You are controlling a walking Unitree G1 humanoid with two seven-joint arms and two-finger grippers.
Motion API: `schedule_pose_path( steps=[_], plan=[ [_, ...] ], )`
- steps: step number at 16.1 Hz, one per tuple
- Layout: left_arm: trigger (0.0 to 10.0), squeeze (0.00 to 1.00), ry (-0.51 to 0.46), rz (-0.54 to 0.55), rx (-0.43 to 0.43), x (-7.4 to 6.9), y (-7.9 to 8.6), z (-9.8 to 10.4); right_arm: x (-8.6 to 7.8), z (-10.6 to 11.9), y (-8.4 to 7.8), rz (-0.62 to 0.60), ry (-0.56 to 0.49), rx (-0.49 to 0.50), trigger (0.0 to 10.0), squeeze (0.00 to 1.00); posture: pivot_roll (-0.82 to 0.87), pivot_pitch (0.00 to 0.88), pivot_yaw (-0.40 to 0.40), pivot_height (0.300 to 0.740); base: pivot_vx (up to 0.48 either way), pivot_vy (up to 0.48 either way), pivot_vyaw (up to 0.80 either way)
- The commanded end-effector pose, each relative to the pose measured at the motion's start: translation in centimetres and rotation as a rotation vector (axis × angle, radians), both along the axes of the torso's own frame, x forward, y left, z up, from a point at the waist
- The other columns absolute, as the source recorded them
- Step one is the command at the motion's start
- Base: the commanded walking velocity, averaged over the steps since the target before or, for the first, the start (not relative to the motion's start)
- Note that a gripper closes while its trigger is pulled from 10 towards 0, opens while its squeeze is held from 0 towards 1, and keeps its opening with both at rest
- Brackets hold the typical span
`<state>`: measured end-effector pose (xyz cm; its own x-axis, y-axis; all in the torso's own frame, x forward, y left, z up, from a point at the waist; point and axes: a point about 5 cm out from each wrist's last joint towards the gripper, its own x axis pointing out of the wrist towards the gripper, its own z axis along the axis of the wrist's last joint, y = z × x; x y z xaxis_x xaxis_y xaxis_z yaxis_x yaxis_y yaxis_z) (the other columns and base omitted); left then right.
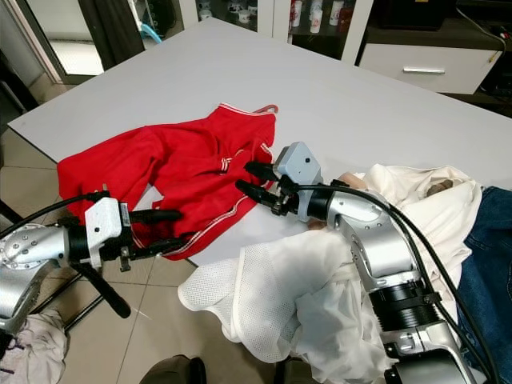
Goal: Hang hanger
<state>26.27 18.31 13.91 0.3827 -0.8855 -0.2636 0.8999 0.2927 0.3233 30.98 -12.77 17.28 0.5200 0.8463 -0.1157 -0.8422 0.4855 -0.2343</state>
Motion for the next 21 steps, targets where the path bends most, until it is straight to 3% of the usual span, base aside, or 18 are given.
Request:
schedule_pose_path(
  steps=[1, 4, 6, 7, 8, 15, 16, 17, 18, 21],
  plan=[
    [10.0, 1.0, 0.029, -0.057, -0.002, -0.6, -0.7, -0.2, 0.1, 0.1, 0.1, -0.005, -0.007, -0.011, 10.0, 0.0, 0.09, 0.101, 0.069, 0.74, 0.0, 0.0, 0.0],
    [10.0, 1.0, 0.054, -0.095, 0.1, -1.3, -0.7, -1.9, 0.0, 0.1, 0.2, -0.007, -0.007, -0.008, 10.0, 0.0, 0.08, 0.099, 0.074, 0.74, 0.0, 0.0, 0.0],
    [10.0, 1.0, 0.027, -0.052, 0.153, -0.8, -0.2, -2.5, 0.0, 0.1, 0.2, -0.01, -0.007, -0.006, 10.0, 0.0, 0.08, 0.097, 0.077, 0.74, 0.0, 0.0, 0.0],
    [10.0, 0.33, 0.018, -0.03, 0.164, -0.5, 0.1, -2.5, 0.0, 0.1, 0.2, -0.011, -0.006, -0.006, 10.0, 0.0, 0.08, 0.095, 0.078, 0.74, 0.0, 0.0, 0.0],
    [10.0, 0.0, 0.01, 0.007, 0.174, -0.1, 0.5, -2.4, 0.0, 0.1, 0.2, -0.012, -0.006, -0.005, 10.0, 0.0, 0.08, 0.095, 0.078, 0.74, 0.0, 0.0, 0.0],
    [10.0, 0.0, 0.062, 0.047, 0.231, 0.0, 1.6, -3.4, 0.0, 0.0, 0.4, -0.013, -0.008, -0.003, 10.0, 0.0, 0.09, 0.098, 0.08, 0.74, 0.0, 0.0, 0.0],
    [8.4, 0.0, 0.074, 0.032, 0.241, -0.1, 1.5, -3.5, 0.0, 0.0, 0.4, -0.012, -0.01, -0.003, 10.0, 0.0, 0.09, 0.098, 0.08, 0.74, 0.0, 0.0, 0.0],
    [4.6, 0.0, 0.083, 0.02, 0.248, -0.2, 1.5, -3.6, 0.0, 0.0, 0.4, -0.012, -0.01, -0.004, 10.0, 0.0, 0.09, 0.098, 0.08, 0.74, 0.0, 0.0, 0.0],
    [0.0, 0.0, 0.097, -0.001, 0.253, -0.4, 1.3, -3.7, 0.0, 0.0, 0.4, -0.013, -0.008, -0.003, 10.0, 0.0, 0.09, 0.098, 0.08, 0.74, 0.0, 0.0, 0.0],
    [0.0, 0.0, 0.109, -0.014, 0.254, -0.5, 1.3, -3.8, 0.1, 0.1, 0.4, -0.016, -0.008, -0.002, 10.0, 0.0, 0.09, 0.097, 0.079, 0.74, 0.0, 0.0, 0.0]
  ],
)
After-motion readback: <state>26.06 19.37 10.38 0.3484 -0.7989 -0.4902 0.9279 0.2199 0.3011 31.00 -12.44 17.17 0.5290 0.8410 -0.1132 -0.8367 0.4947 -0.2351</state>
